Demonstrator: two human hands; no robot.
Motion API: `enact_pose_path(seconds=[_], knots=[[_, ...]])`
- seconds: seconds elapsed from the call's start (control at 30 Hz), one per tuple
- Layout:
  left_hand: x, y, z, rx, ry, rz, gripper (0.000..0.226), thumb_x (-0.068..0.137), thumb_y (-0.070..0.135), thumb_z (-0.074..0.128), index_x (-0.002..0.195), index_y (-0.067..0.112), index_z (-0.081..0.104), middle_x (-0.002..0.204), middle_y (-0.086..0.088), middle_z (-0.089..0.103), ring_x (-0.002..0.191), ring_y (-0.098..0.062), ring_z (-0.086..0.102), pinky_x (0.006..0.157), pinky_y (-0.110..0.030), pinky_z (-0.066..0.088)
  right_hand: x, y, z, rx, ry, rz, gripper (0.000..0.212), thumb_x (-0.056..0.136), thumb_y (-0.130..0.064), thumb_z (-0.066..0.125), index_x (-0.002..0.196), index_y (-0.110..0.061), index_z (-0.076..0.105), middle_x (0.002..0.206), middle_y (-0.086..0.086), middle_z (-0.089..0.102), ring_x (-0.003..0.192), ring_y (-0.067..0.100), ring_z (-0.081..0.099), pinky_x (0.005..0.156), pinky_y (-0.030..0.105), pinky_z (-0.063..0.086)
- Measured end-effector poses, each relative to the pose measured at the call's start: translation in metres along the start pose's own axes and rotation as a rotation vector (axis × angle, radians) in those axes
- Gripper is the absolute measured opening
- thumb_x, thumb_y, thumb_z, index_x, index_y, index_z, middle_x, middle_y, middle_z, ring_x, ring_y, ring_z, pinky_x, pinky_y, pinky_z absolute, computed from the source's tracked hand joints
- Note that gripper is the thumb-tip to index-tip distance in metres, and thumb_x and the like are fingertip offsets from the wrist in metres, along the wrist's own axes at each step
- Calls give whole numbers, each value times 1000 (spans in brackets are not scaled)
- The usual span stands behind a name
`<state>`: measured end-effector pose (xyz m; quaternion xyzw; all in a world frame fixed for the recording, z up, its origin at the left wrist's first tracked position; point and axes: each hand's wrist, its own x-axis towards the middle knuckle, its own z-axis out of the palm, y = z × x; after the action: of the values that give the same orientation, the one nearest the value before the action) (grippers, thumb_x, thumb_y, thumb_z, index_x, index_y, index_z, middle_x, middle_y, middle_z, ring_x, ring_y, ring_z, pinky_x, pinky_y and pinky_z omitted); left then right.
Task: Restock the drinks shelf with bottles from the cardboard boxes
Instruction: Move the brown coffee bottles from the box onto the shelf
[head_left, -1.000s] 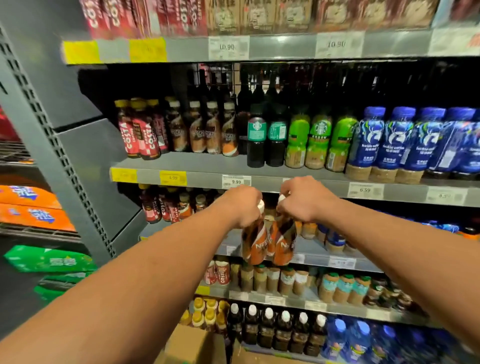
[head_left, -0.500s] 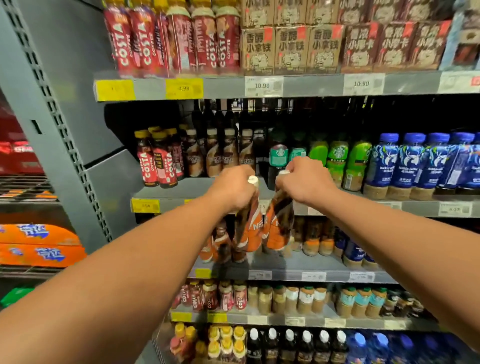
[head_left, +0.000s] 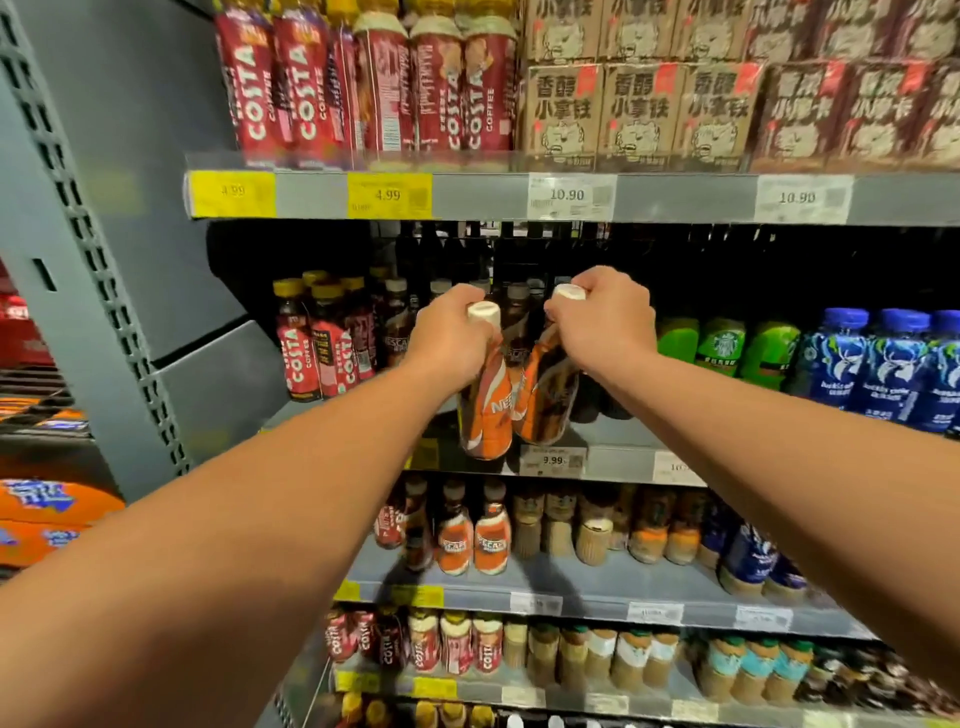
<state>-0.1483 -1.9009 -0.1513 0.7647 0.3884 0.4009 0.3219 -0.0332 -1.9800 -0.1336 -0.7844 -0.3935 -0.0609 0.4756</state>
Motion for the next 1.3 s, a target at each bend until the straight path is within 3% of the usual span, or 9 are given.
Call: enact_pose_path(seconds=[0.17,0.5,0.63,0.83,0.9,1.03,1.13,1.23,1.3], knots=[[20,-9,0,-15,16,8,46,94,14,53,139,20,46,135,-7,52,117,-24,53,95,-32,46,12,0,17,43,-31,-14,28,90,-31,61,114,-17,63,97,2,59,91,19,55,72,27,38],[75,-41,7,-28,-129,69,41,96,18,50,137,21,49,131,-7,56,113,-23,56,98,-36,47,32,-1,61,-76,8,44,40,89,-36,63,123,-15,61,118,9,63,106,27,59,78,32,44],[94,-51,15,-31,-209,85,41,95,15,52,136,18,50,127,-9,59,110,-22,58,87,-26,47,41,3,75,-153,21,93,40,90,-36,63,123,-13,60,120,10,62,108,29,59,80,32,44],[108,-68,27,-102,-294,69,41,95,20,54,136,16,50,126,-7,60,111,-21,58,96,-35,48,52,15,91,-137,37,141,50,87,-38,66,128,-12,56,125,9,60,113,29,57,84,33,45],[112,-70,29,-125,-313,58,43,93,23,56,135,14,52,123,-8,62,109,-21,60,96,-37,49,55,21,95,-79,25,153,47,84,-36,68,122,-11,59,118,9,63,107,26,59,77,31,43],[104,-78,34,-246,-295,0,37,87,18,64,122,13,54,112,-3,64,104,-18,61,89,-30,48,41,46,105,86,-44,107,18,84,-19,64,101,-13,61,92,0,64,89,19,59,69,28,41],[90,-94,44,-265,-304,-41,56,74,14,79,121,17,48,111,-4,62,103,-19,61,86,-30,48,21,62,113,174,-84,90,21,83,-14,65,103,-17,60,92,-3,66,86,13,60,71,26,45],[81,-110,57,-139,-263,-57,86,63,22,87,134,16,40,121,-5,51,105,-18,56,86,-28,46,9,78,125,147,-84,156,23,82,-23,69,101,-15,58,94,0,66,85,15,59,70,27,43],[78,-116,60,-117,-218,-85,85,63,26,87,134,15,41,115,-4,55,96,-16,57,79,-26,43,6,85,130,96,-94,257,25,83,-26,68,100,-11,58,96,4,65,85,20,57,70,28,41]])
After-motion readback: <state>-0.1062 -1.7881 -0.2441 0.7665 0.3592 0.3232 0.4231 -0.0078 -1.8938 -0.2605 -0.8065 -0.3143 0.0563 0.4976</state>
